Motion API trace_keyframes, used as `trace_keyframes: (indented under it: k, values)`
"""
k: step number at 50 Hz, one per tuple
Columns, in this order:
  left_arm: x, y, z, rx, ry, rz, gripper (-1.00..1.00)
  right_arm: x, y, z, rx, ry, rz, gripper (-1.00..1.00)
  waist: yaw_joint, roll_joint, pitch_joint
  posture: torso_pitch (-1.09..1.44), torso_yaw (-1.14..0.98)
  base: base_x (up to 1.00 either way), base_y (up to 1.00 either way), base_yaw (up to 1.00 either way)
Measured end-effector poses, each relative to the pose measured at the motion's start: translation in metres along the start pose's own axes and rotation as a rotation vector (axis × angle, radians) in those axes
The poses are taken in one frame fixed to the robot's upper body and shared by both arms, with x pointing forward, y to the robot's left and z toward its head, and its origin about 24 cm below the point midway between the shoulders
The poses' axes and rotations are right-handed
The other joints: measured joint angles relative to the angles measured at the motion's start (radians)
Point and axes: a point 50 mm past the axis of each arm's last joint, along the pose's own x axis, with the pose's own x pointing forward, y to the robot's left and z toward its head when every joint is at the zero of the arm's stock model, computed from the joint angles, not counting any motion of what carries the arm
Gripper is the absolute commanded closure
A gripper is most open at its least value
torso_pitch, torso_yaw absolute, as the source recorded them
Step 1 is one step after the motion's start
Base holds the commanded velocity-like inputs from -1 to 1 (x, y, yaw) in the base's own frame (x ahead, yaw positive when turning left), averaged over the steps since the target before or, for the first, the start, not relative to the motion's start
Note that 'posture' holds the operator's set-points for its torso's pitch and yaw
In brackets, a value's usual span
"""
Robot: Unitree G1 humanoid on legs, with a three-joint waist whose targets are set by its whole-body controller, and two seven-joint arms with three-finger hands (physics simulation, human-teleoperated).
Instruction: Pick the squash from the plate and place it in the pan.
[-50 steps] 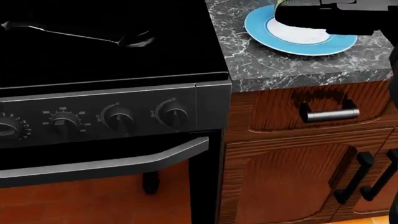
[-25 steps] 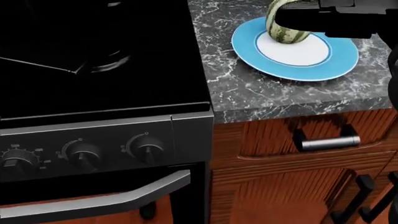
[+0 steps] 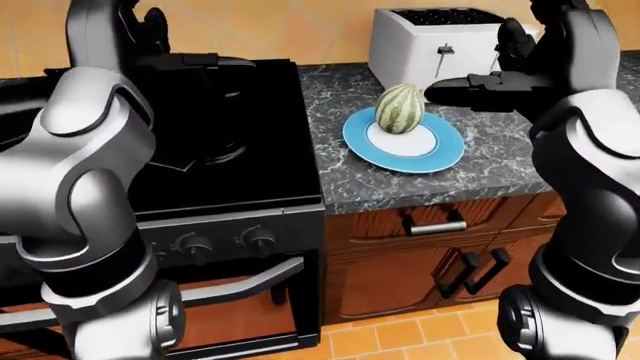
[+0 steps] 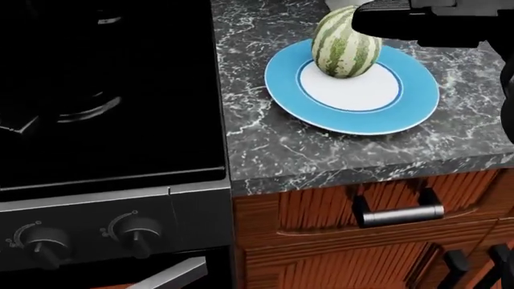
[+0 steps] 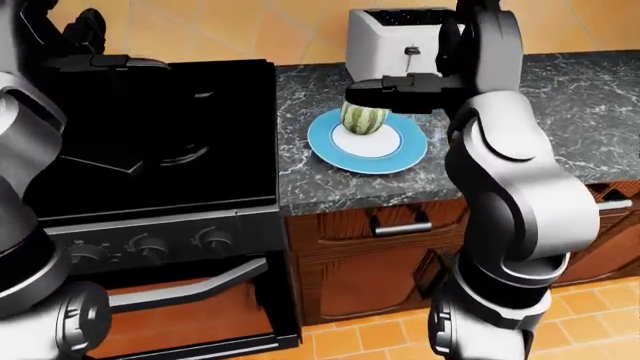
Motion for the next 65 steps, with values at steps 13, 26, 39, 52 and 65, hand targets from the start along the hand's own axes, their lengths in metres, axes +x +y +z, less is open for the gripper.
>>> trace_keyframes:
  k: [13,26,39,52,65]
  values:
    - [0.0,0.003,0.004,0.0,-0.017,0.011,-1.0,0.001,0.003,0.001,-0.006,-0.009,0.015,-1.0,0.01,0.103,0.009,0.0,0.0,0.15,-0.08,0.0]
    - [0.0,0.004,0.002,-0.003,-0.012,0.021,-1.0,0.0,0.004,0.002,-0.011,-0.02,0.024,-1.0,0.014,0.004,0.012,0.0,0.0,0.21,-0.03,0.0]
    - [0.0,0.005,0.007,0.0,-0.035,0.017,-1.0,0.0,0.004,0.003,-0.012,-0.02,0.017,-1.0,-0.008,0.091,0.01,0.0,0.0,0.16,0.0,0.0]
    - [0.002,0.003,-0.002,0.003,0.017,0.012,-1.0,0.002,0.004,-0.003,-0.021,0.013,0.018,-1.0,-0.001,0.043,0.023,0.0,0.0,0.0,0.0,0.0]
    - [0.001,0.005,0.0,0.0,0.007,0.016,-1.0,0.002,0.004,-0.002,-0.023,0.005,0.011,-1.0,0.0,0.041,0.025,0.0,0.0,0.0,0.0,0.0]
